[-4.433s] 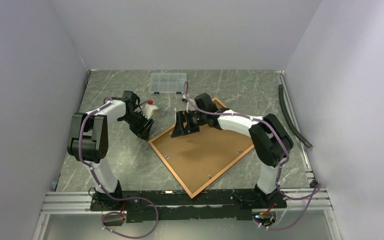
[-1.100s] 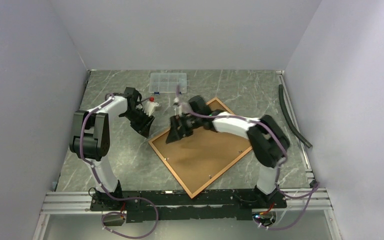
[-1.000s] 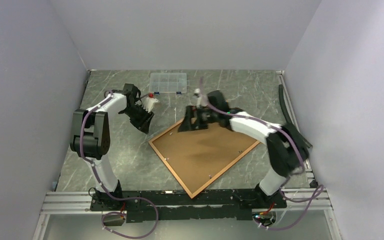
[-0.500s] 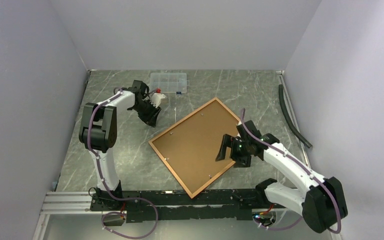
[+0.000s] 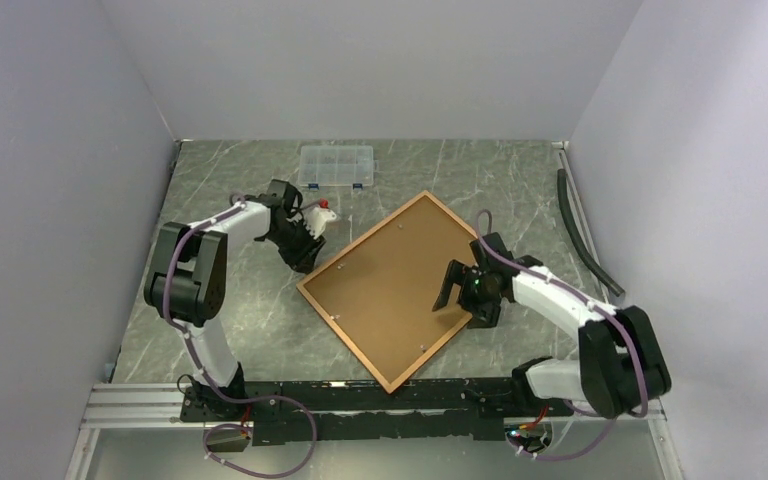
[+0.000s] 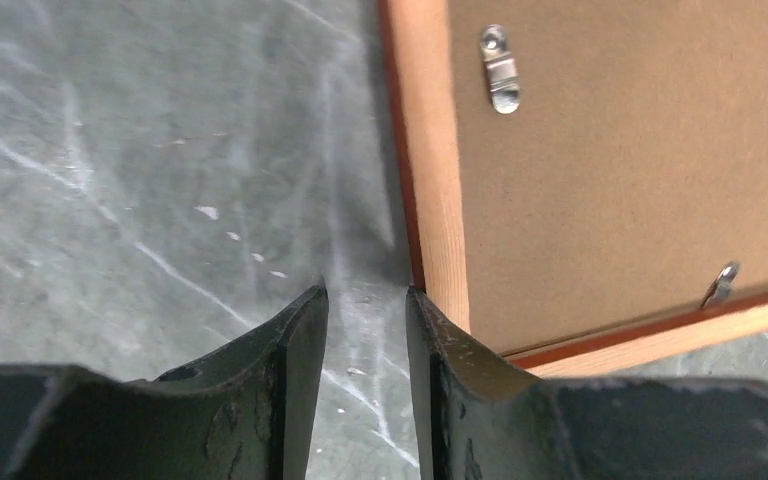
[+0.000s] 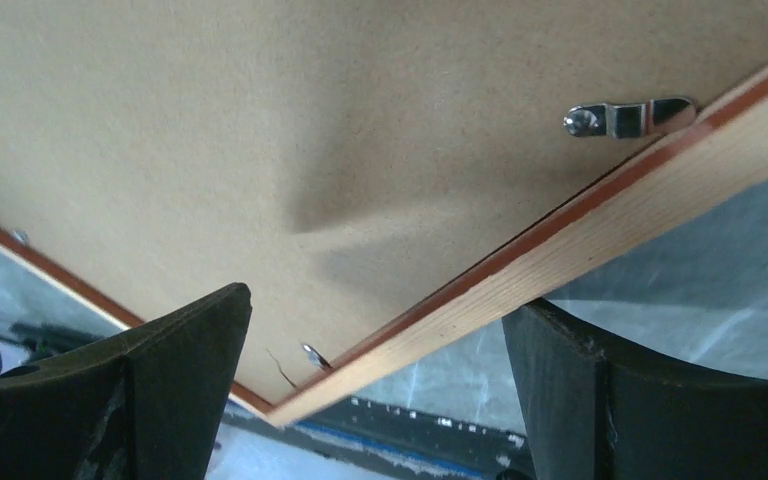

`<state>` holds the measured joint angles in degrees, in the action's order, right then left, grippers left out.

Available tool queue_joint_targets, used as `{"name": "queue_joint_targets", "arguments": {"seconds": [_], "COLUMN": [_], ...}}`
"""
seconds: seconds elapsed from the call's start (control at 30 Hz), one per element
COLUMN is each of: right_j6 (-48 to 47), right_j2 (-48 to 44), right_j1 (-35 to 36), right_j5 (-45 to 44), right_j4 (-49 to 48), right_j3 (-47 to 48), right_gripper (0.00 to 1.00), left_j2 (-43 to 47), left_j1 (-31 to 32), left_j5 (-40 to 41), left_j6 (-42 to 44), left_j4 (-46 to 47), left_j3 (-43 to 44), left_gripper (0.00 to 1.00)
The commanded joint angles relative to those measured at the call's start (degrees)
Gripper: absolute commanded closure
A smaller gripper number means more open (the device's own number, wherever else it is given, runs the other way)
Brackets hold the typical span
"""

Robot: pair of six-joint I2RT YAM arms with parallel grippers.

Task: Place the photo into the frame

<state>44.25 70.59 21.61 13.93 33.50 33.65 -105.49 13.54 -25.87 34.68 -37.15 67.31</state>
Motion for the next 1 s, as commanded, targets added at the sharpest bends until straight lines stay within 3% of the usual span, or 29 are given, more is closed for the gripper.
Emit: {"name": "queue_joint_targets", "arguments": {"seconds": [0.0,0.27,0.47,0.67,0.83,0.97], "right_j6": [-4.2,-6.9,-6.6,3.0,13.2,16.2], "right_j2": [4.3,11.1,2.3,-1.6,7.8,16.6], "right_j1": [-4.0,-11.0,-10.7,1.0,9.1,14.2], "right_j5": [-2.6,-3.8,-7.4,0.2,6.1,7.9], "right_j4": [-7.7,-8.3,-4.6,-15.9,-32.5,-37.1], "right_j3": [9.3,14.9,16.5,10.9,8.6,13.0], "right_gripper": [0.00,0.00,0.03,0.09,0.16,0.23], "left_j2": [2.6,7.4,10.9,9.9,7.1,5.6], "left_j1": [3.8,9.2,8.3,3.5,3.2,3.2], "left_j5": [-2.4,-6.1,-7.0,-13.9,-17.6,-20.1], "left_j6": [4.1,5.2,1.9,-3.9,-4.1,-3.9], "left_j4": [-4.4,-8.3,-12.2,-10.5,-8.8,-8.8], "left_j3": [-4.6,-8.9,-7.4,-5.2,-6.0,-5.7], "left_gripper": [0.59,0.58,0.58,0.57,0.57,0.57]}}
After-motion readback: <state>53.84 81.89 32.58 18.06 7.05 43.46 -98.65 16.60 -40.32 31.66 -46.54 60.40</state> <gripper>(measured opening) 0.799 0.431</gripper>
